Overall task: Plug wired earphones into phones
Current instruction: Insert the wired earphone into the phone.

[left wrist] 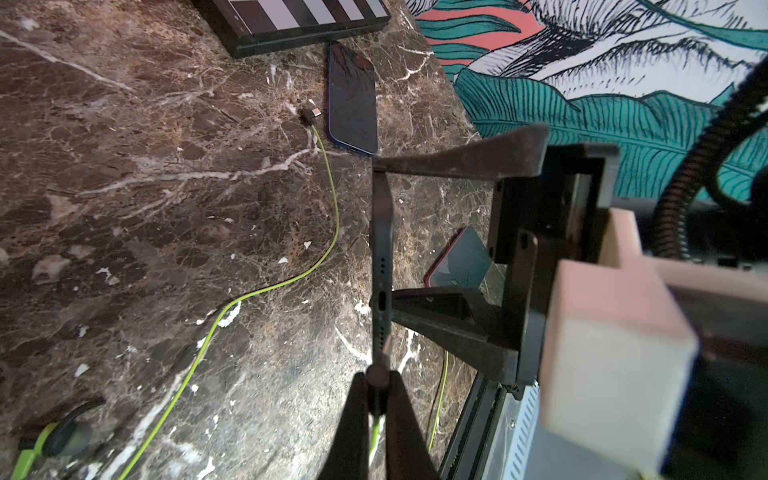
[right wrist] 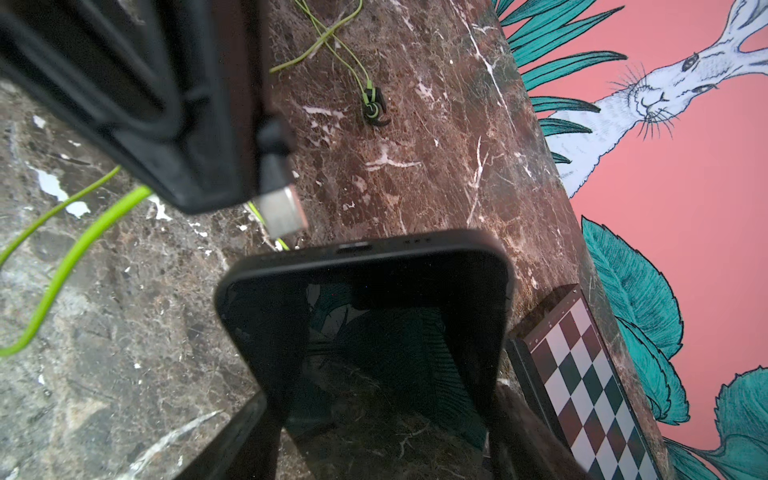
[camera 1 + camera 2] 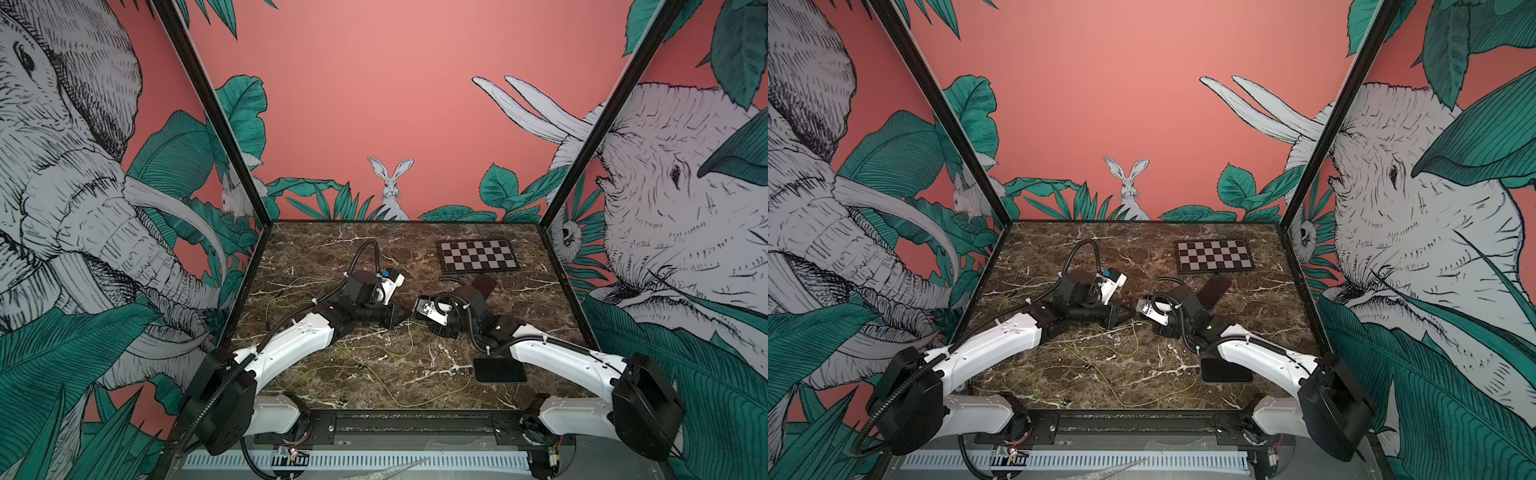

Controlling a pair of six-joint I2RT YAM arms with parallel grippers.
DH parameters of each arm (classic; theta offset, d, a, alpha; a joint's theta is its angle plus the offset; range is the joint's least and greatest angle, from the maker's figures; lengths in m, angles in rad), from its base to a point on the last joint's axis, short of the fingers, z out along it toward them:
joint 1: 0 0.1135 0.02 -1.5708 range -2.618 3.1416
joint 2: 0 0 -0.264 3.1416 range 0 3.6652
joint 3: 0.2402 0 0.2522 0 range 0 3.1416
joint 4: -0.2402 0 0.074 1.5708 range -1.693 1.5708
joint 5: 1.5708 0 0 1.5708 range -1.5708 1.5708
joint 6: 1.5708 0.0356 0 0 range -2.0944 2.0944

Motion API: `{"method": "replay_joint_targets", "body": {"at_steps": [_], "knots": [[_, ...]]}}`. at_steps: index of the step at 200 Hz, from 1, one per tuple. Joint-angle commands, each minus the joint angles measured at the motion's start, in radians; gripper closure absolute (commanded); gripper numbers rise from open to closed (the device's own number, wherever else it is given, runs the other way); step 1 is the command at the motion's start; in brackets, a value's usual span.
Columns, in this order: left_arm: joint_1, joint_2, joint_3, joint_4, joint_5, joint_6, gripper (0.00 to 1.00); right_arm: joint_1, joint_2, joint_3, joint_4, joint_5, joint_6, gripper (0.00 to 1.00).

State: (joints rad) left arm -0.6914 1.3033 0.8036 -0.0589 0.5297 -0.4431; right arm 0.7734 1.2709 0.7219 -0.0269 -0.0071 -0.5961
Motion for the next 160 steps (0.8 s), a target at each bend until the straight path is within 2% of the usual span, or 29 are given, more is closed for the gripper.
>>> {"method": "replay_joint_targets", "body": {"at_steps": [1,160], "knots": [[-0.001,-0.023,0.033,-0.008,-0.007,0.015,1.0,0.014,-0.003,0.05,0.038,0.007,-0.024,0.34],[-0.001,-0.024,0.036,-0.028,-0.034,0.04,1.0,0.043,0.018,0.071,0.011,0.032,-0.067,0.34]]}}
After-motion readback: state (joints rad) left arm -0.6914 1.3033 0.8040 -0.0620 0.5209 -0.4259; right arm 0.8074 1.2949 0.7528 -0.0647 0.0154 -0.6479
